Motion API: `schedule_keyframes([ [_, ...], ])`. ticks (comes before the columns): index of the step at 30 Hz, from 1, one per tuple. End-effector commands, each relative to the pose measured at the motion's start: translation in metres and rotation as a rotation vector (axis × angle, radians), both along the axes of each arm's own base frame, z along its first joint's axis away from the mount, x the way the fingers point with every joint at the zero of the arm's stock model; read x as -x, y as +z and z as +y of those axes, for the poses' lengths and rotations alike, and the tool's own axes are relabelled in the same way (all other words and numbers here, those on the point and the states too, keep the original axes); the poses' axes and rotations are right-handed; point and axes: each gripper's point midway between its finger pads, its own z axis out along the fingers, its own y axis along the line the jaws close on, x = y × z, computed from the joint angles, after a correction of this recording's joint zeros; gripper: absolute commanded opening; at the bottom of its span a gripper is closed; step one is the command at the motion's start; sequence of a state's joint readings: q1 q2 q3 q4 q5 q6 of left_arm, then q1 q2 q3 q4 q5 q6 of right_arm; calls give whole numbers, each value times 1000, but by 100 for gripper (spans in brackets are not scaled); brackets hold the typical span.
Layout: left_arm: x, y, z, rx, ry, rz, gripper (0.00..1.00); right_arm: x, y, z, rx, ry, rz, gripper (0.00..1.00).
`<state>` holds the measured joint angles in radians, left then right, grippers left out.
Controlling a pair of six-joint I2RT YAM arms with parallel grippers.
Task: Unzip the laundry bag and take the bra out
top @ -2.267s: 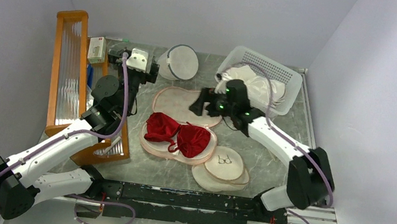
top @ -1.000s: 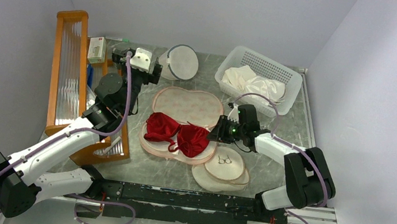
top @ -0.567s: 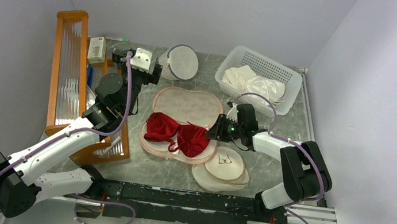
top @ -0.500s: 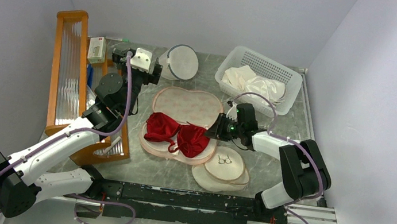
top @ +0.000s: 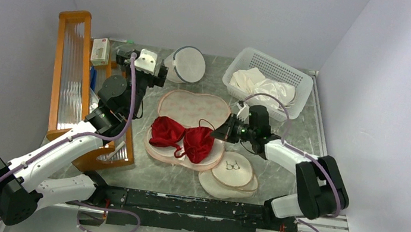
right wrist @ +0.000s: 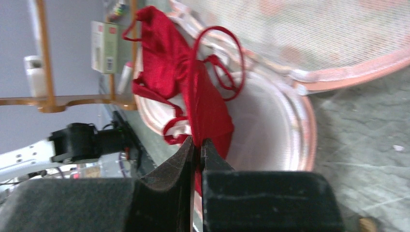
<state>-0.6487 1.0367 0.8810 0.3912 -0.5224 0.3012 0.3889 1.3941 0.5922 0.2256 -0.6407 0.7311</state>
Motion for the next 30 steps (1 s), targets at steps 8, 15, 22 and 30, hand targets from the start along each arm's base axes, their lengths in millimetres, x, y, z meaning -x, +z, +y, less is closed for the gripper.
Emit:
schedule_keyframes([
  [8, 1, 20, 3, 39, -2, -35, 99, -6, 140, -6, -85, -53, -244, 0],
  [15, 0, 19, 2, 38, -4, -29, 99, -24, 243, -27, -64, -170, -454, 0],
  [22, 2, 21, 6, 38, 12, -39, 99, -49, 325, -49, -8, -278, -627, 0],
  [30, 2, 22, 4, 41, -1, -39, 99, -94, 384, -75, 56, -386, -771, 0],
])
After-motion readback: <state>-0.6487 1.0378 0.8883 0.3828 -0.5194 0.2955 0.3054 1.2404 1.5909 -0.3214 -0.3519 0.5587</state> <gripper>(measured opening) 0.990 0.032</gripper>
